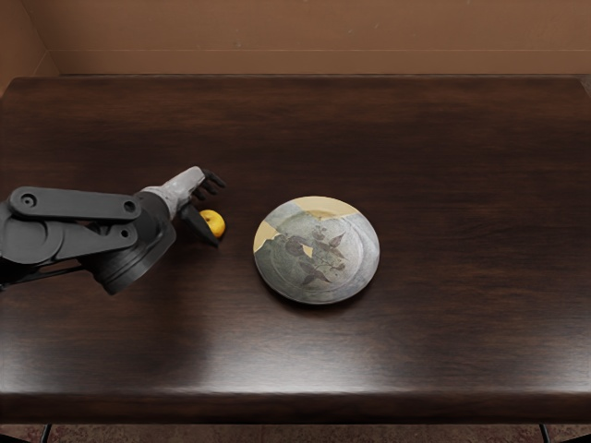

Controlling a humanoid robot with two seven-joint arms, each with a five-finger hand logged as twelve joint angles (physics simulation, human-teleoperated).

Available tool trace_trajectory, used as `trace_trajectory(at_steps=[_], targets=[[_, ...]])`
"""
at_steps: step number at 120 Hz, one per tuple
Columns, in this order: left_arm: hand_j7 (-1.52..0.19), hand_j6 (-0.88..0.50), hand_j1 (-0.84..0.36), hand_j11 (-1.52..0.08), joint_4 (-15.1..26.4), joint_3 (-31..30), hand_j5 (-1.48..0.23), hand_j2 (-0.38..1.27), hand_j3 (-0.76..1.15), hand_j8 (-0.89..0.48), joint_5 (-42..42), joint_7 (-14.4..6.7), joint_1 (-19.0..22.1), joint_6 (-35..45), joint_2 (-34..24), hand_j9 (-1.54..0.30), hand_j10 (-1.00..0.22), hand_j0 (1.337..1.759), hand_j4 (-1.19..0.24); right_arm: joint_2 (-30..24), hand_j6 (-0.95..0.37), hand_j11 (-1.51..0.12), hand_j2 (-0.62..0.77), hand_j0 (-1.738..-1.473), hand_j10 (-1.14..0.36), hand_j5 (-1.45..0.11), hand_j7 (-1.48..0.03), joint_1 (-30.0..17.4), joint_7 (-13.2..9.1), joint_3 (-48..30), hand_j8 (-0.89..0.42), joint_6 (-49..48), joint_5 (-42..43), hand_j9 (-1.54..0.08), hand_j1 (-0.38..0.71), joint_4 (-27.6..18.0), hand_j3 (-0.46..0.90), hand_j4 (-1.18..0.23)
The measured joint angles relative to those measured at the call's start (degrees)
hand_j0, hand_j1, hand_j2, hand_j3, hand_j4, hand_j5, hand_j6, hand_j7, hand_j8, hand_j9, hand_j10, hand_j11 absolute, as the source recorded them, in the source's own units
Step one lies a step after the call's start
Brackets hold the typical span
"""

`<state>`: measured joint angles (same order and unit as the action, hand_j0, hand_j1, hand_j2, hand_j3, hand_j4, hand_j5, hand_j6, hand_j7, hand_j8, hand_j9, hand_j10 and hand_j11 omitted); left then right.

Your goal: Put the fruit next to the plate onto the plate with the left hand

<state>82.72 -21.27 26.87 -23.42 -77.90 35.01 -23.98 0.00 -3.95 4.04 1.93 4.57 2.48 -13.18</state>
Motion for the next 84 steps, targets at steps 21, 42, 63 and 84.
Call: trace_trajectory(at_steps=[21, 42, 63, 84], targets=[[-0.47, -0.36, -0.08, -0.47, -0.2, -0.1, -0.47, 0.07, 0.0, -0.36, 0.1, 0.0, 0.1, 0.0, 0.2, -0.47, -0.36, 1.658, -0.36, 0.0, -0.02, -0.02, 0.0, -1.658, -0.02, -0.02, -0.02, 0.0, 0.0, 0.0, -0.02, 0.0, 0.0, -0.02, -0.33, 0.0, 0.0, -0.02], [-0.5, -0.38, -0.11, -0.5, -0.1, -0.3, -0.5, 0.08, 0.0, -0.38, 0.3, 0.0, 0.1, 0.0, 0.7, -0.5, -0.38, 1.658, -0.38, 0.0, -0.02, -0.03, 0.0, -1.658, -0.02, -0.03, -0.03, 0.0, 0.0, 0.0, -0.02, 0.0, 0.0, -0.03, -0.33, 0.0, 0.0, -0.02], [-0.54, -0.42, -0.15, -0.54, -0.1, -1.1, -0.54, 0.08, 0.0, -0.42, 0.4, -0.3, 0.0, 0.0, 1.4, -0.54, -0.42, 1.658, -0.42, 0.0, -0.02, -0.02, 0.0, -1.658, -0.02, -0.02, -0.02, 0.0, 0.0, 0.0, -0.02, 0.0, 0.0, -0.02, -0.33, 0.0, 0.0, -0.02], [-0.59, -0.46, -0.2, -0.59, 0.0, -1.6, -0.59, 0.09, 0.0, -0.46, 0.7, -1.3, 0.0, 0.0, 1.3, -0.59, -0.46, 1.658, -0.46, 0.0, -0.02, -0.02, 0.0, -1.658, -0.02, -0.02, -0.02, 0.0, 0.0, 0.0, -0.02, 0.0, 0.0, -0.02, -0.33, 0.0, 0.0, -0.02]])
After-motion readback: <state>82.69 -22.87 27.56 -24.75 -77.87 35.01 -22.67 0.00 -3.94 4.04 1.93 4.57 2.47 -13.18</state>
